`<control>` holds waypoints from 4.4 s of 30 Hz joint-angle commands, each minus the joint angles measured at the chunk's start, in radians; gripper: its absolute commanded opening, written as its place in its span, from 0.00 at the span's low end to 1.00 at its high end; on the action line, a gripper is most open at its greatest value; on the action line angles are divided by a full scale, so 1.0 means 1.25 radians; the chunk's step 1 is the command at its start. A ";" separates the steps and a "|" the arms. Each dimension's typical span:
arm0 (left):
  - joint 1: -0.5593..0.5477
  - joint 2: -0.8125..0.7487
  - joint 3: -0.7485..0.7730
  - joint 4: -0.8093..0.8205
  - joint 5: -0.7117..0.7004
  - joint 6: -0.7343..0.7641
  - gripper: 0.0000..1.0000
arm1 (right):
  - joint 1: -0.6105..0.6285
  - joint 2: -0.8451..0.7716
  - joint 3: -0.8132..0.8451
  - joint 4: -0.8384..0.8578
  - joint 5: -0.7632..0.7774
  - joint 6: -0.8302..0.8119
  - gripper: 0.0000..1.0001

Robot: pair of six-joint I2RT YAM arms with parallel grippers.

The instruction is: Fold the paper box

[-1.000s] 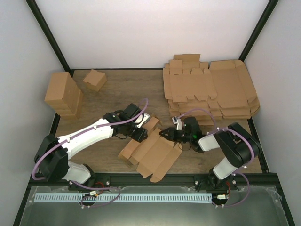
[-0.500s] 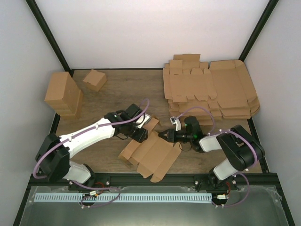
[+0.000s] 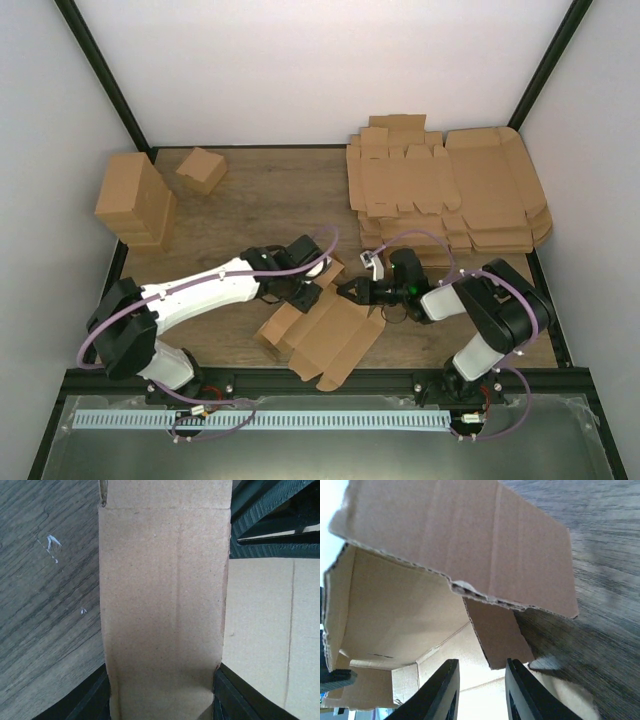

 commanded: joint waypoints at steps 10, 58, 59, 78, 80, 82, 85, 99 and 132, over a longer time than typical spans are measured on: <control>-0.055 0.032 0.019 -0.004 -0.114 -0.021 0.49 | 0.000 -0.005 0.004 0.087 0.042 0.088 0.31; -0.057 0.039 0.024 0.030 -0.059 -0.026 0.50 | 0.048 -0.043 0.069 -0.108 0.215 0.155 0.44; -0.057 0.042 0.024 0.030 -0.059 -0.025 0.50 | 0.055 -0.040 0.081 -0.128 0.223 0.144 0.44; -0.057 0.070 0.046 -0.003 -0.090 -0.013 0.50 | 0.103 -0.156 0.136 -0.279 0.480 -0.216 0.46; -0.058 0.073 0.048 -0.004 -0.091 -0.013 0.50 | 0.121 -0.148 0.145 -0.283 0.518 -0.253 0.44; -0.057 0.074 0.051 -0.004 -0.092 -0.013 0.50 | 0.138 -0.138 0.152 -0.283 0.549 -0.274 0.41; -0.058 0.078 0.054 -0.007 -0.092 -0.012 0.49 | 0.157 -0.122 0.166 -0.284 0.577 -0.289 0.28; -0.057 0.096 0.064 -0.015 -0.099 -0.024 0.50 | 0.199 -0.270 0.167 -0.443 0.616 -0.233 0.01; -0.069 0.126 0.107 -0.018 -0.062 -0.046 0.50 | 0.298 -0.349 0.002 -0.280 0.486 0.014 0.10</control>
